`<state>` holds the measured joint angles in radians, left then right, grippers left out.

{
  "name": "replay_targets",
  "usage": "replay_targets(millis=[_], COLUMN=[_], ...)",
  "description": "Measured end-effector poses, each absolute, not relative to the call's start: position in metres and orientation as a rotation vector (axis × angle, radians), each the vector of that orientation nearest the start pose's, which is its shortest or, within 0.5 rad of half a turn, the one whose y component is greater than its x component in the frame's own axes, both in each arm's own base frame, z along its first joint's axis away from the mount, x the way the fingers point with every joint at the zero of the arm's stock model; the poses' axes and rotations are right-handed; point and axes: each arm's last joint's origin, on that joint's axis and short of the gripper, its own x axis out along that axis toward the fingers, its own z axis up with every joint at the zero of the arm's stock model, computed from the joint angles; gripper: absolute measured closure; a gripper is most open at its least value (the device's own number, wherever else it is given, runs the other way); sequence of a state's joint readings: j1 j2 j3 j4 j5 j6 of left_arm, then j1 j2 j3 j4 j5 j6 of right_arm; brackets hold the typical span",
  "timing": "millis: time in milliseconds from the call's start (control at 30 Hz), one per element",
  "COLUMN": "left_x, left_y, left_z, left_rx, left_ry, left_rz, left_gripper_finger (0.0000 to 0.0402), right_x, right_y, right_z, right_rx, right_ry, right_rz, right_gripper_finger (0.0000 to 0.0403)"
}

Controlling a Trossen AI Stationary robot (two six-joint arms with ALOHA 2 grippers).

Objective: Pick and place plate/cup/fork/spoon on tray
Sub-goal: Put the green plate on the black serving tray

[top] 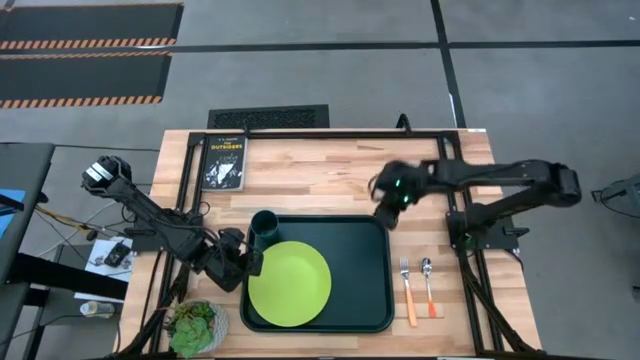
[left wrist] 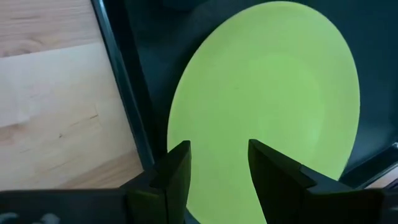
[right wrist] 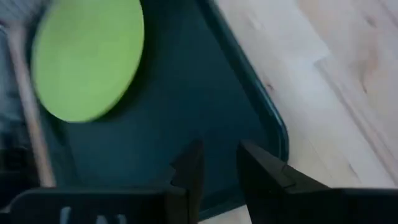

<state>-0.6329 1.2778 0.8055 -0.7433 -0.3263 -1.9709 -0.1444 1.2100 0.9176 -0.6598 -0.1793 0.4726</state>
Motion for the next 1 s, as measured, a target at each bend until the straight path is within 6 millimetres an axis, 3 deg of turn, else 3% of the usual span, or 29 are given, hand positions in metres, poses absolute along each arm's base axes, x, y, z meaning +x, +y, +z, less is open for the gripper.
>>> replay_targets(millis=[267, 533, 833, 1000], left_x=[0.187, 0.183, 0.181, 0.181], left_y=[-0.121, -0.119, -0.116, -0.115], left_z=[0.208, 0.215, 0.218, 0.218], left_rx=[-1.162, -1.067, -0.911, -0.883], left_ry=[0.98, 1.038, 1.026, 1.0], left_rz=[0.744, 0.632, 0.56, 0.567], left_gripper_finger=[0.0256, 0.0256, 0.0256, 0.0256], right_x=[0.265, 0.294, 0.308, 0.317], right_y=[0.026, 0.067, 0.115, 0.134], right_z=[0.222, 0.205, 0.166, 0.159], right_rx=[0.425, 0.49, 0.662, 0.711], right_ry=[1.052, 0.932, 0.978, 1.011], right_rz=[-0.112, -0.026, -0.026, -0.036], right_gripper_finger=[0.0323, 0.0394, 0.0396, 0.0393])
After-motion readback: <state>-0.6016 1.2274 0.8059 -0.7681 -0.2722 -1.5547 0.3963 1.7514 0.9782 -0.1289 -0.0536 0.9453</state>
